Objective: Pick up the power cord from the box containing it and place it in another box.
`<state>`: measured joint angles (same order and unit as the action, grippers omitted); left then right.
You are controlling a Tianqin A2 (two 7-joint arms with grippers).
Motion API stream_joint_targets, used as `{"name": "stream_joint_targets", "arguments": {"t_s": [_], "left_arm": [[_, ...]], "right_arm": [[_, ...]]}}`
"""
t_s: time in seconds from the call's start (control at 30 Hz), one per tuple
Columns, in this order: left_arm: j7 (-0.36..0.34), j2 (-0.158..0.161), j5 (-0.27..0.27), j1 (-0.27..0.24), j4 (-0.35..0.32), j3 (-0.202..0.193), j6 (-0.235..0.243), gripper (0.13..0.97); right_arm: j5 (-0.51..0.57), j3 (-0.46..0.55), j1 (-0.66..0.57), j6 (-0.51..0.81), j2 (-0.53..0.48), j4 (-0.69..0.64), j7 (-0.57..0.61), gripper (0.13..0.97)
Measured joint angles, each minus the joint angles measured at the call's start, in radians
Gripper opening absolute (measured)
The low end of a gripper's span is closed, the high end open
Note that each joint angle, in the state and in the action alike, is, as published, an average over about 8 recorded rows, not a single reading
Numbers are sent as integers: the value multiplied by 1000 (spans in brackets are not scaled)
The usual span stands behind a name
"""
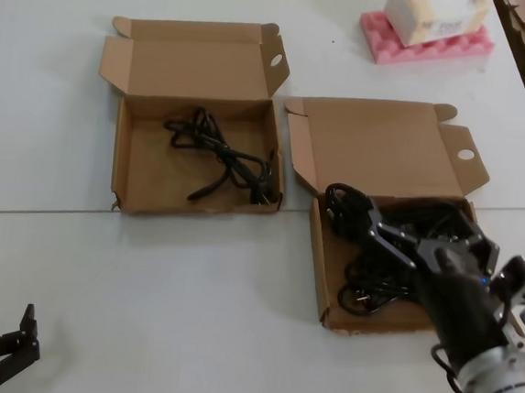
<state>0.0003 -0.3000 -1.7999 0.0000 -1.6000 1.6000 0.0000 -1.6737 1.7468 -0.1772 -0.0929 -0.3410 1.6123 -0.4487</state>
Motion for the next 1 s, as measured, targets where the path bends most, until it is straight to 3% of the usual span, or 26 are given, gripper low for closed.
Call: {"name": "stream_joint_targets", "arguments": {"t_s": [0.13,0.57,1.0], "left_arm": [[0,0,0,0,0,0,0,948],[0,0,0,0,0,0,0,966],[0,0,0,0,0,0,0,966]], "right_arm": [[-25,-29,35,18,8,-2,0,966],[-102,-118,143,75,33,-10,0,966],[-110,-128,155,81,36,-11,0,966]]}}
